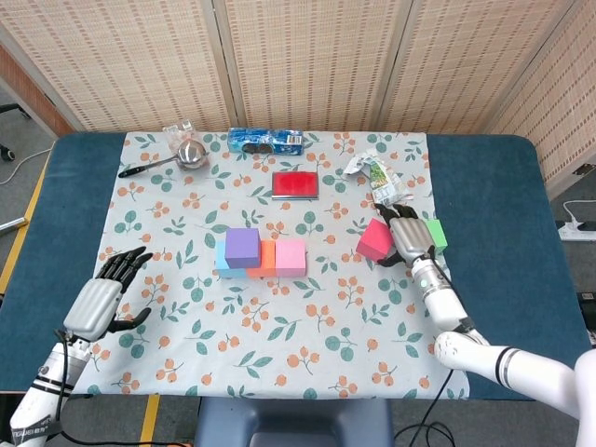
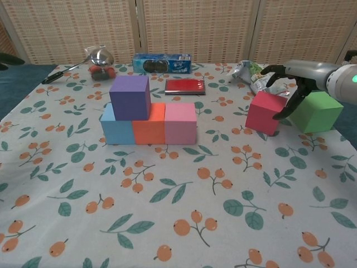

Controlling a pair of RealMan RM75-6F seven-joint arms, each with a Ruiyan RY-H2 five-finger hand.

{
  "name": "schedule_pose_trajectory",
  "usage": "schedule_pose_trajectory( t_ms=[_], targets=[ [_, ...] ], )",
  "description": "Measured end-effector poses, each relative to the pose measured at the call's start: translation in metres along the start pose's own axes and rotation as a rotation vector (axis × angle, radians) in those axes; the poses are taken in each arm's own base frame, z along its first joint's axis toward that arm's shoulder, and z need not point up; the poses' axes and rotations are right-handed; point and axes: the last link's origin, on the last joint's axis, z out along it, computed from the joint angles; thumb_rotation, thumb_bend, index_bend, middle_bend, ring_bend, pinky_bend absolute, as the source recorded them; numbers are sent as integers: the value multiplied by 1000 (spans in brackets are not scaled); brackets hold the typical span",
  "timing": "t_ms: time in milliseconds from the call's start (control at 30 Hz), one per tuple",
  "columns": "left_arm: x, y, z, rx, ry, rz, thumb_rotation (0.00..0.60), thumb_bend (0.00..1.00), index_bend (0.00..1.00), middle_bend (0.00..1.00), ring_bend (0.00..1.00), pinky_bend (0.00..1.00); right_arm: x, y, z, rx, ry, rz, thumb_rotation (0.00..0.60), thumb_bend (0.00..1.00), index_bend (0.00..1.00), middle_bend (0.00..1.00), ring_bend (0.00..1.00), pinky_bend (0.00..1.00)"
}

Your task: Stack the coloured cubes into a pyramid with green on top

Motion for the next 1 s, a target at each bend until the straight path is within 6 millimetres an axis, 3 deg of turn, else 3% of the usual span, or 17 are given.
schedule_pose_trajectory(
  t_ms=[267,433,667,800,1000],
  targets=[
    [2,-6,-12,0,4,-51,600,315,79,0,0,92,-10,0,18,-46,5,-15,600,22,33,158,0,0],
    [2,-8,-14,3,-5,-68,600,315,79,0,0,92,-16,-1,25,-55,7,3,600,22,137,220,9,0],
    [3,-10,-15,8,-5,-88,600,314,79,0,0,93,-17,-3,28,-27,22,7,600,83,351,338,150,20],
    [3,-13,-15,19,-3,-84,600,315,80,0,0,93,-11,-2,24,10,34,6,600,98,415,364,188,20],
    [1,-18,-16,34,-6,-32,600,316,80,0,0,94,14,-5,7,138,48,-8,600,99,421,365,187,20]
  ],
)
